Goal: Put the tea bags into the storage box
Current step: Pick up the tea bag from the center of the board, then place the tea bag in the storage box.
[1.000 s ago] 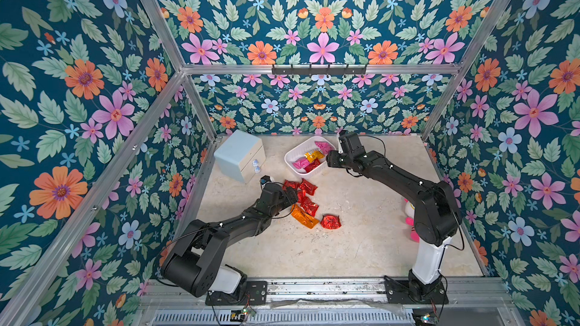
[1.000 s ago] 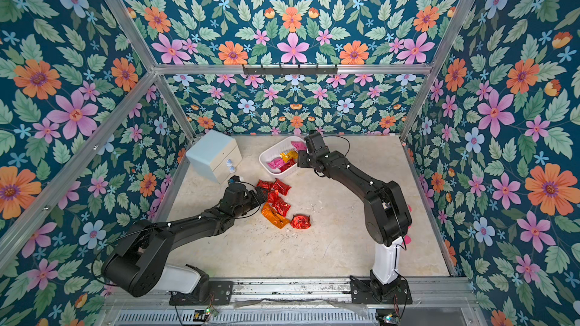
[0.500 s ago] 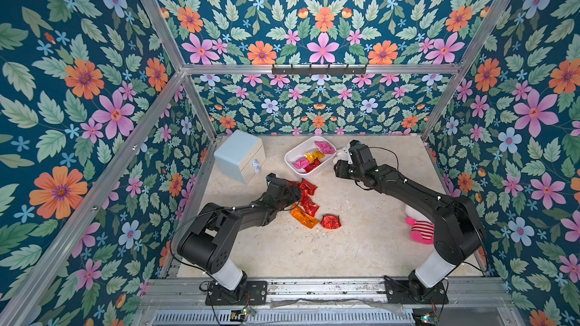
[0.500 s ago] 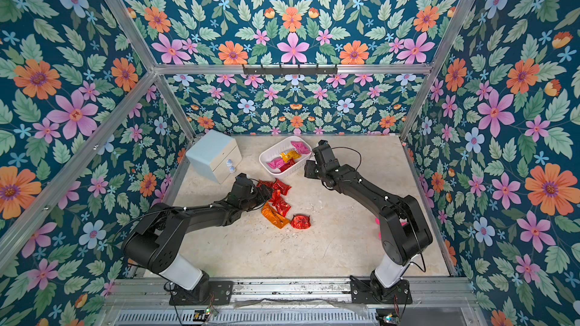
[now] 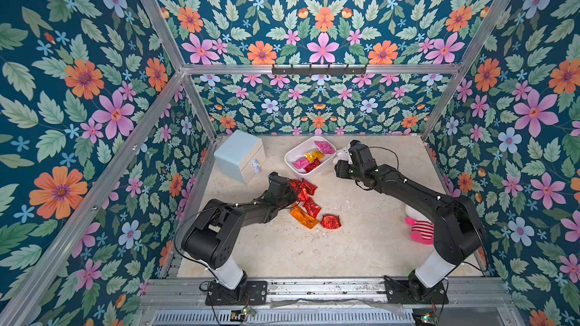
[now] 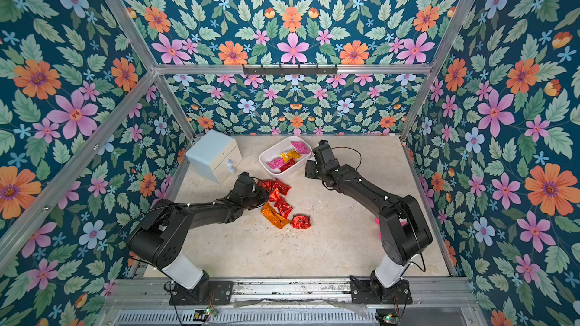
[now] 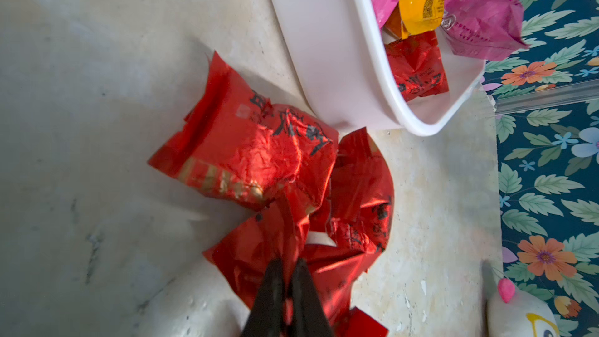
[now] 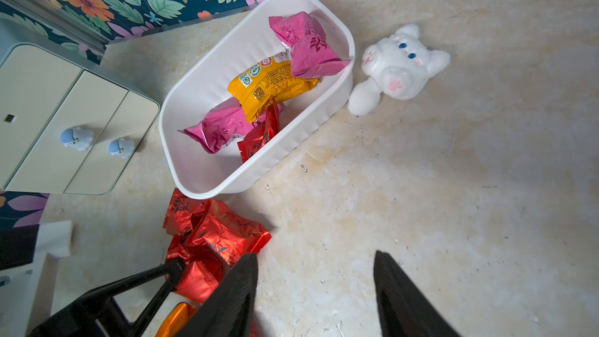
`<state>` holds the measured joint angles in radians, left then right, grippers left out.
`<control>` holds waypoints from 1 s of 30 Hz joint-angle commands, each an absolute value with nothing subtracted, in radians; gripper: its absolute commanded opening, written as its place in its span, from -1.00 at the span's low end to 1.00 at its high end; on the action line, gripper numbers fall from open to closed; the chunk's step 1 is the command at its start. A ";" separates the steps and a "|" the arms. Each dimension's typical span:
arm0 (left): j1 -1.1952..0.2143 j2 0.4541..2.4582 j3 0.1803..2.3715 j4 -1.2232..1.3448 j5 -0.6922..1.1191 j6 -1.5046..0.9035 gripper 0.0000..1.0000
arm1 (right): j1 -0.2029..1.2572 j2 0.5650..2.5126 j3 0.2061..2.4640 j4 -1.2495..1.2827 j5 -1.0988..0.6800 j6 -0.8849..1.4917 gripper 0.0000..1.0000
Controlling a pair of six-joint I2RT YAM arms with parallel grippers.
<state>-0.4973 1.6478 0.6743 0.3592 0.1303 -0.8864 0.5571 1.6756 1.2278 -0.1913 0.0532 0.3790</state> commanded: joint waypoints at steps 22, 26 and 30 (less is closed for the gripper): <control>-0.495 1.621 1.030 0.112 -0.002 -0.628 -0.90 | 0.558 1.625 1.191 -0.181 0.089 0.359 0.24; -0.494 1.757 1.162 0.120 -0.010 -0.596 -0.91 | 0.558 1.610 1.172 -0.180 0.094 0.361 0.24; -0.487 1.861 1.264 0.127 -0.032 -0.583 -0.92 | 0.558 1.590 1.145 -0.173 0.099 0.362 0.24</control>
<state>-0.4923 1.8221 1.2213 0.1192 -0.0002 -0.6205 0.5571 1.6024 1.1553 -0.1837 0.0830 0.3683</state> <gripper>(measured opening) 0.069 0.620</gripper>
